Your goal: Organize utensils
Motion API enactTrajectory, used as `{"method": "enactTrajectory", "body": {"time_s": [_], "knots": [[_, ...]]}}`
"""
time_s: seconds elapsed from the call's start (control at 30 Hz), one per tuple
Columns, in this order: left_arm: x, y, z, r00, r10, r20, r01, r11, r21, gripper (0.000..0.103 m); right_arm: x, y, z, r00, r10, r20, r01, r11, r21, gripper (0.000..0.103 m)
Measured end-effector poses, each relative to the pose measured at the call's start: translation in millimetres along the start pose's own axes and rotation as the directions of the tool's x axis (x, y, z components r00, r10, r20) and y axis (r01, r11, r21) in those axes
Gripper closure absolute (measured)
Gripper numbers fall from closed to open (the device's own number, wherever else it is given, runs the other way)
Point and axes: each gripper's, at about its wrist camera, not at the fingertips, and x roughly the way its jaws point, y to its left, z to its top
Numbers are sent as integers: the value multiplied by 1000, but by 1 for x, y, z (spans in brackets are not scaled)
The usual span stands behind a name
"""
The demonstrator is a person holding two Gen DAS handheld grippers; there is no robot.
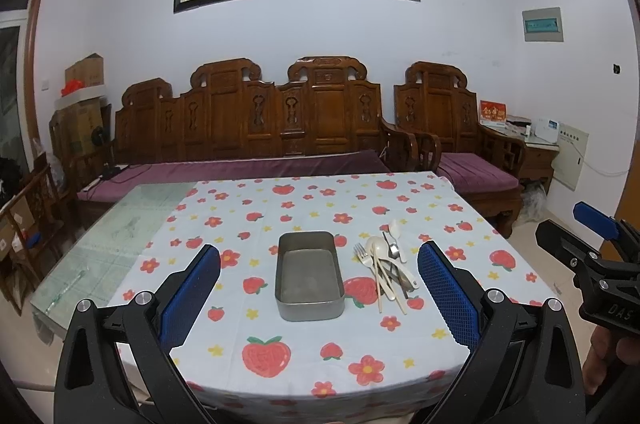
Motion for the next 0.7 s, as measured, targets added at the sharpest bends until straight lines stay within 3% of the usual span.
{"method": "enactTrajectory", "body": {"time_s": [0.7], "knots": [[-2,-3,5,1000,-6,-8,6,1000,5,8,-4,4,5,1000,-1,0,1,1000,-1,3]]}}
